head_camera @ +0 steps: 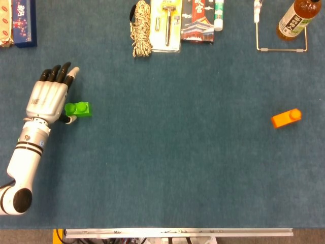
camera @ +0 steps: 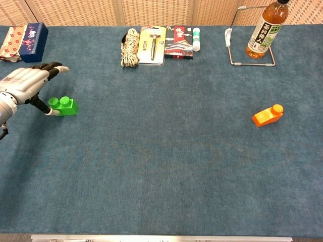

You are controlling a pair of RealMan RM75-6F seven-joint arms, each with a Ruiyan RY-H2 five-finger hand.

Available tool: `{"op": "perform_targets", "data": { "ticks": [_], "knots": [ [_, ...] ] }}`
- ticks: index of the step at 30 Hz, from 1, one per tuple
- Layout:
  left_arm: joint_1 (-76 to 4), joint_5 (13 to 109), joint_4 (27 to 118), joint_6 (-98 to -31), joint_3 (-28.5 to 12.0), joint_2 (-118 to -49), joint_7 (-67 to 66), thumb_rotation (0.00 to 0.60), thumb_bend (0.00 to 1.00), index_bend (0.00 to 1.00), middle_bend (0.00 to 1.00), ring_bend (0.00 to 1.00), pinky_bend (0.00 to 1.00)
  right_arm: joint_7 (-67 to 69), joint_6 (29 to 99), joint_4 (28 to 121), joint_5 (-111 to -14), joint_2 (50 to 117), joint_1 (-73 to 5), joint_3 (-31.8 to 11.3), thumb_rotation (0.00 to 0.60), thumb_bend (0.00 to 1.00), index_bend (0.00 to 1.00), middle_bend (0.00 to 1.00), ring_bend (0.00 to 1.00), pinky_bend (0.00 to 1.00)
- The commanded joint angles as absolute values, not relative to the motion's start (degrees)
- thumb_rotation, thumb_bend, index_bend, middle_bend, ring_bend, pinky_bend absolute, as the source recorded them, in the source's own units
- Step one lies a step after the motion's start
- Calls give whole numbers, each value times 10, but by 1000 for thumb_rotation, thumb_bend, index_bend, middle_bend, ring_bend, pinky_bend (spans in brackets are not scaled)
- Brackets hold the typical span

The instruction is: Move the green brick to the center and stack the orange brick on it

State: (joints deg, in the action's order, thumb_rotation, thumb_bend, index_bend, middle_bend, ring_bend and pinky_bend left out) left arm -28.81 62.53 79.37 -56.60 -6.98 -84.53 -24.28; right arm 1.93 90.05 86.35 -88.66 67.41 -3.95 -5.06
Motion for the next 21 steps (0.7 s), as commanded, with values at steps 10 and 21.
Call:
{"op": "perform_targets", "data": {
  "ticks": [10,21],
  "knots": [
    [-302,604,808,-547,-68,-837,-246,600,82,20,0,0,90,22,900,864,-886,673,-39,-51,600,0,339,376,201,204],
    [-325,570,852,-506,-68,-806,-232,600,116,304,0,0,90,21,901,865,-887,673,-39,-50,600,0,339,376,201,204]
  ]
}}
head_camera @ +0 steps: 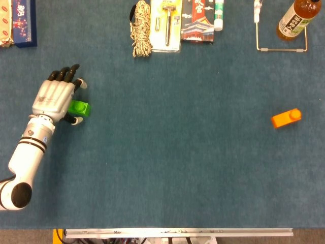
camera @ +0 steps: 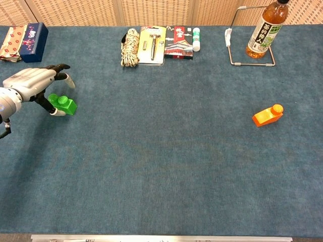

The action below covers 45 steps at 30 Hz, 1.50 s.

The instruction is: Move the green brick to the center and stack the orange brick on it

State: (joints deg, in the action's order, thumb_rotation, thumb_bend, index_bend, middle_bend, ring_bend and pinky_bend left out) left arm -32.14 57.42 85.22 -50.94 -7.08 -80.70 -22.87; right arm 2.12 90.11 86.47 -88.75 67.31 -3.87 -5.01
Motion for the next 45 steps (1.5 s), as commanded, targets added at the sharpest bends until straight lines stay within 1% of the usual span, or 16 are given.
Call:
{"op": "perform_targets", "data": {
  "ticks": [1,8,10,18,22,28,34,38,45],
  "knots": [
    [-326,567,851,-505,-67,-806,-233,600,133,312,0,0,90,21,901,865,-887,673,-39,-50,600,0,339,376,201,204],
    [-333,547,848,-514,-62,-810,-247,600,220,364,0,0,90,22,899,864,-886,673,-39,-50,600,0,339,376,202,204],
    [-334,543,847,-520,-60,-812,-253,600,250,398,0,0,90,21,899,865,-886,673,-39,-50,600,0,339,376,202,204],
    [-337,531,850,-528,-54,-815,-262,600,259,501,0,0,90,21,898,866,-885,673,-39,-50,600,0,339,376,201,204],
    [-339,524,852,-530,-51,-815,-266,600,260,536,0,0,90,22,898,866,-885,672,-39,-50,600,0,339,376,201,204],
    [-343,519,881,-534,-51,-806,-268,600,266,550,0,0,90,26,901,866,-884,671,-37,-51,600,0,339,376,202,204],
    [-362,501,934,-554,-59,-797,-308,600,272,551,0,0,90,32,908,866,-886,669,-34,-52,600,0,339,376,202,204],
    [-378,487,962,-568,-69,-803,-331,600,271,554,0,0,90,39,914,864,-886,667,-31,-53,600,0,339,376,201,204],
    [-411,478,979,-579,-80,-831,-366,600,293,558,0,0,90,58,929,864,-885,662,-22,-55,600,0,339,376,202,204]
  ]
}}
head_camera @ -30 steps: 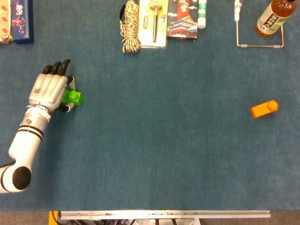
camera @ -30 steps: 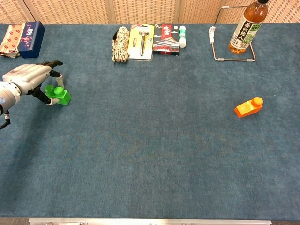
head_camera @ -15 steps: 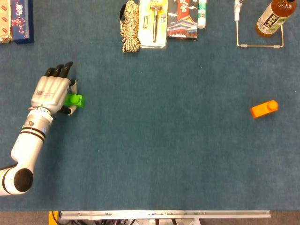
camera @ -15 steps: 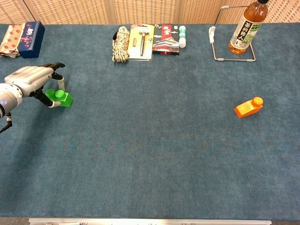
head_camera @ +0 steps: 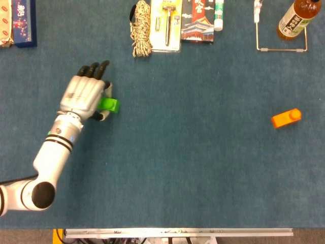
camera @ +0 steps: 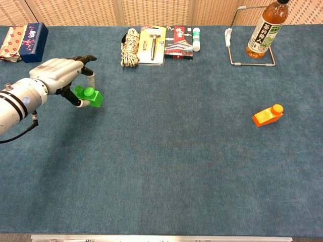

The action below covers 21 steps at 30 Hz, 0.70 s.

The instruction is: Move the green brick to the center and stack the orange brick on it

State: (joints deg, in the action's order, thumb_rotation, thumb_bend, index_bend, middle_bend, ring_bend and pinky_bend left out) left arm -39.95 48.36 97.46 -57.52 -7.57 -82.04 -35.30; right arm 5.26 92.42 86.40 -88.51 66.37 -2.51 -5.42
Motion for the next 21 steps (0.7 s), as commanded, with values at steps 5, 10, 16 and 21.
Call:
{"op": "perform_targets", "data": {
  "ticks": [5,10,16,21],
  "knots": [
    [-444,435,974,-591,-91,-863,-413,600,293,558,0,0,90,75,943,864,-885,656,-13,-55,600,0,339,376,201,204],
    [-475,393,971,-599,-102,-892,-447,600,293,558,0,0,90,95,954,864,-881,648,-3,-57,600,0,339,376,201,204],
    [-512,362,957,-612,-108,-928,-487,600,293,558,0,0,90,114,972,861,-871,645,10,-64,600,0,339,376,201,204],
    [-529,364,935,-631,-111,-958,-499,600,293,561,0,0,90,123,976,859,-869,642,15,-66,600,0,339,376,201,204]
  ]
}}
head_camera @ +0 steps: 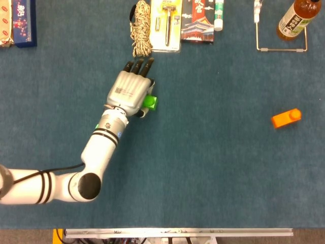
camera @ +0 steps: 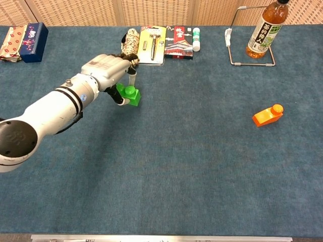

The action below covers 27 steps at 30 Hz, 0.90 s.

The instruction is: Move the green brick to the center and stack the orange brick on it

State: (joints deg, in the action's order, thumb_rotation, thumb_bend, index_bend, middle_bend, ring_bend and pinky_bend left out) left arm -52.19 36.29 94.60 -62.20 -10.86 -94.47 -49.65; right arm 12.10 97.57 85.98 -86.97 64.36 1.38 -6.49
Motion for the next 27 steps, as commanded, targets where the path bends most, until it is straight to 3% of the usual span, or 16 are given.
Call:
{"op": "perform_targets", "data": {
  "ticks": [1,27],
  "knots": [
    [-531,363,932,-632,-112,-962,-499,600,293,562,0,0,90,124,975,859,-870,642,15,-66,600,0,339,376,201,204],
    [-599,259,833,-627,-141,-1043,-552,600,293,565,0,0,90,130,959,862,-865,635,16,-68,600,0,339,376,201,204]
  ]
}}
